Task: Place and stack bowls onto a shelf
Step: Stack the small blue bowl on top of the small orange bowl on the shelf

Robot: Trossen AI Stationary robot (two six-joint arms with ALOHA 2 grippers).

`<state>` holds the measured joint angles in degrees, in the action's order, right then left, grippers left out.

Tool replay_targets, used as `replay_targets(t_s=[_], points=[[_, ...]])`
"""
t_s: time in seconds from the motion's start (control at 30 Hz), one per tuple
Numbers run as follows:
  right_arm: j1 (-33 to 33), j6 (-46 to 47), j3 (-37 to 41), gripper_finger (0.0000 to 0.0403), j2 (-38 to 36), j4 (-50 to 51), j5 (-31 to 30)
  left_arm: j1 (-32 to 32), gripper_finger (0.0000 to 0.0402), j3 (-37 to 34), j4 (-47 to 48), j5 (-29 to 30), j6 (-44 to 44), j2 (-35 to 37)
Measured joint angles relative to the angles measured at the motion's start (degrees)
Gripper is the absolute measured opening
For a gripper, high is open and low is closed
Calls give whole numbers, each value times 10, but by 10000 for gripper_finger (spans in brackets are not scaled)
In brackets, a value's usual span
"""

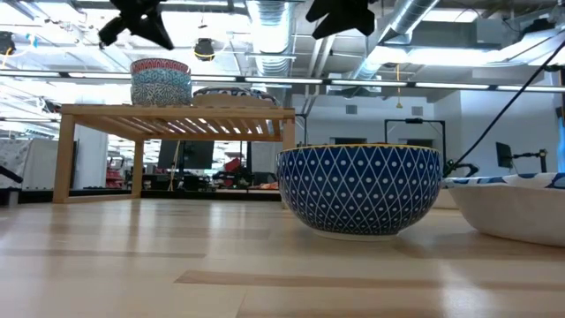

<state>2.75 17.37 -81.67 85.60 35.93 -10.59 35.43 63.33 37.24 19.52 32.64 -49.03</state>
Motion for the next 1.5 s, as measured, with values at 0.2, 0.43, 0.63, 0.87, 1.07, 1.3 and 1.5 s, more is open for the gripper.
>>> replay_targets(t_s=[0.2, 0.43, 0.63, 0.87, 1.07, 1.3, 1.5], points=[[-8, 0, 0, 212, 0, -4, 0, -125, 0, 0, -57, 123, 35, -54], [-7, -1, 0, 212, 0, -31, 0, -181, 0, 0, -88, 206, 35, -73], [-16, -12, 0, 212, 0, -84, 0, -183, 0, 0, -72, 196, 49, -71], [-27, -12, 0, 212, 0, -116, 0, -183, 0, 0, -48, 218, 117, -77], [-25, -12, 0, 212, 0, -116, 0, -203, 0, 0, -42, 230, 137, -100], [-38, -9, 0, 212, 0, -214, 2, -239, 0, 0, -164, 268, 32, -71], [-74, 14, -2, 183, 11, -317, 28, -270, 0, 1, -258, 147, -101, -1]])
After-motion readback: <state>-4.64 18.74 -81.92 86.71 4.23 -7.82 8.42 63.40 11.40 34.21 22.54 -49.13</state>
